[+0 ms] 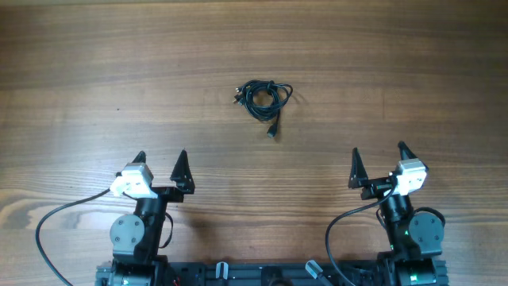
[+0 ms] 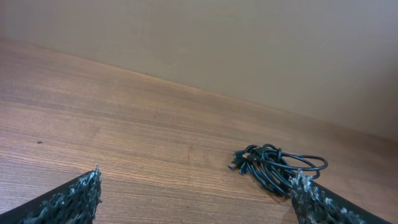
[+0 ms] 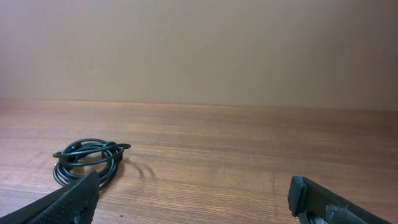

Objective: Untangle cables

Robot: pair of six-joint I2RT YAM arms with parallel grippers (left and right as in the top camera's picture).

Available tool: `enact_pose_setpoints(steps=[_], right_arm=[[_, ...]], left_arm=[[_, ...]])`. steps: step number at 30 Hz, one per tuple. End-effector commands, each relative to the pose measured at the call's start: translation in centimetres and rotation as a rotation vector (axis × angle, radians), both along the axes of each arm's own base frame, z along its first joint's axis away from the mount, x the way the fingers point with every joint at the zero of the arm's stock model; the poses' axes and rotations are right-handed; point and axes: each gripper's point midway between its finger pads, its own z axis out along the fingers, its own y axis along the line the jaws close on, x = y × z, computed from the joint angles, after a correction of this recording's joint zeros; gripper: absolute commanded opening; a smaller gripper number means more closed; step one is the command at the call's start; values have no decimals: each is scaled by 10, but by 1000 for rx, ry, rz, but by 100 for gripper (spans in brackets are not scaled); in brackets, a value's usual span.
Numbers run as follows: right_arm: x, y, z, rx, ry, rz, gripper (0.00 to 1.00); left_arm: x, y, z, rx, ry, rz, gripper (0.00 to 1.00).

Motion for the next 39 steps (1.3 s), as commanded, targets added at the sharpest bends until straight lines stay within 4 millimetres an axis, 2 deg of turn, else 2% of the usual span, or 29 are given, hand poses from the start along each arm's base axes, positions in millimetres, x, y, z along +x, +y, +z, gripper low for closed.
enact_pose_setpoints(steps=[1, 5, 8, 16, 21, 28, 31, 35, 39], right_arm=[[-1, 0, 3, -12, -16, 0, 100], [-1, 0, 3, -12, -16, 0, 100], [-1, 0, 3, -11, -16, 0, 100], [-1, 0, 3, -12, -16, 0, 100], [-1, 0, 3, -12, -16, 0, 100], [-1, 0, 3, -11, -16, 0, 100], [-1, 0, 3, -12, -16, 0, 100], [-1, 0, 3, -11, -16, 0, 100], [-1, 0, 3, -11, -16, 0, 100]], left_arm=[[0, -3, -2, 20, -1, -15, 100], [1, 3, 3, 20, -21, 16, 100], [1, 0, 16, 14, -74, 1, 100], [-8, 1, 81, -11, -332, 3, 100], [-18, 2, 117, -47, -369, 0, 100], [-37, 4, 158, -37, -272, 5, 100], [-38, 4, 179, -20, -204, 6, 100], [-22, 2, 219, -9, -88, 1, 100], [9, -4, 247, 7, 100, -17, 100]])
